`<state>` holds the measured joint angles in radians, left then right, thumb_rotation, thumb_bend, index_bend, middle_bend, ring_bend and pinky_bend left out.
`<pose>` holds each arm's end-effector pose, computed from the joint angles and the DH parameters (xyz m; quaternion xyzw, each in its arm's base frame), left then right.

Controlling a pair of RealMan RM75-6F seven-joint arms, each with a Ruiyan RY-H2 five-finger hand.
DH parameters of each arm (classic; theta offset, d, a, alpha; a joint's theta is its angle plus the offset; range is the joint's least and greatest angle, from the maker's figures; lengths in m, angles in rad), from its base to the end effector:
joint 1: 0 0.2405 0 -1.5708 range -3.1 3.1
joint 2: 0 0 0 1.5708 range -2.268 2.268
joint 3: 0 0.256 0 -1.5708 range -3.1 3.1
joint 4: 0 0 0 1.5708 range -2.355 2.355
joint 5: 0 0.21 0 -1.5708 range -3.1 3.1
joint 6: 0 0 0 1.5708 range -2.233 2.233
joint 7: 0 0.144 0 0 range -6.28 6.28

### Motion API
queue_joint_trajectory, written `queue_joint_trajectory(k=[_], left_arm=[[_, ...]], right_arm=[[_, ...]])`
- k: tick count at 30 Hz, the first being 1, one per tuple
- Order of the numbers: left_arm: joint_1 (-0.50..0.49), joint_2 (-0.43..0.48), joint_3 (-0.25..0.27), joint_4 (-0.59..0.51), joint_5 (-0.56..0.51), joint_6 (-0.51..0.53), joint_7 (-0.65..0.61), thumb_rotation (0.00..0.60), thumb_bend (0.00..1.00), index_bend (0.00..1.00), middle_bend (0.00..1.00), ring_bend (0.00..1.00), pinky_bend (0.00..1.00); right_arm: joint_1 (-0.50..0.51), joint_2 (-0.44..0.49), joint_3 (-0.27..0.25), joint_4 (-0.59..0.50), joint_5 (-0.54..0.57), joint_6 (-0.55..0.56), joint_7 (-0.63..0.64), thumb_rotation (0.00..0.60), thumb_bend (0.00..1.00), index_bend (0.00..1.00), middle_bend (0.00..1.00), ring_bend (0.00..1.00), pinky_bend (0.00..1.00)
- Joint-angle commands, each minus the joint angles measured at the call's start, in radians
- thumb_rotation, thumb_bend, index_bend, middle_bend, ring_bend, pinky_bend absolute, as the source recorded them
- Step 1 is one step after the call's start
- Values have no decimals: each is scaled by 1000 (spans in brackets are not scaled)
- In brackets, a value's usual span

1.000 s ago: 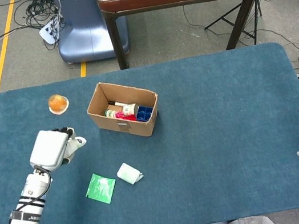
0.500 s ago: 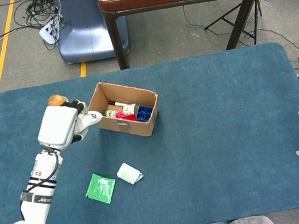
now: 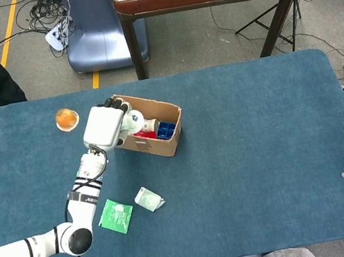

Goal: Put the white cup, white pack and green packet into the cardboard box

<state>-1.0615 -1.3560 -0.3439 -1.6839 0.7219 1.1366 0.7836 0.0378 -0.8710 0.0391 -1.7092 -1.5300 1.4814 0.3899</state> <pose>-0.0248 0.4047 0.0803 -0.7107 -0.2380 -0.3965 0.5301 -0.3097 -0.1637 0.2243 0.5427 -0.4665 0.4452 0.5383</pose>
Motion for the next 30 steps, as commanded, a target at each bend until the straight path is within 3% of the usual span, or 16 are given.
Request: queue_joint_trajectory(k=[1, 4, 9, 17, 24, 30], left_arm=[[-26, -30, -1, 39, -39, -14, 16, 600, 222, 315, 266, 244, 448], [-33, -36, 10, 53, -54, -20, 24, 600, 222, 265, 232, 236, 447], [-24, -29, 31, 40, -51, -9, 27, 600, 222, 79, 99, 209, 443], [57, 83, 84, -154, -10, 48, 4, 600, 222, 75, 92, 181, 443], [165, 197, 188, -322, 169, 103, -40, 600, 222, 111, 92, 155, 443], [270, 270, 289, -410, 391, 140, -115, 600, 222, 116, 92, 155, 443]], right_arm=[[2, 1, 0, 2, -1, -3, 4, 600, 85, 185, 183, 36, 172], [3, 1, -1, 3, -5, -5, 7, 600, 85, 186, 183, 36, 173], [5, 1, -4, 3, -9, -9, 6, 600, 86, 186, 183, 36, 172], [9, 1, -7, 1, -11, -19, 1, 600, 85, 186, 183, 36, 172], [10, 2, -9, -6, -17, -18, -7, 600, 85, 185, 183, 36, 173], [11, 4, -9, -5, -16, -19, -2, 600, 86, 185, 183, 36, 172]])
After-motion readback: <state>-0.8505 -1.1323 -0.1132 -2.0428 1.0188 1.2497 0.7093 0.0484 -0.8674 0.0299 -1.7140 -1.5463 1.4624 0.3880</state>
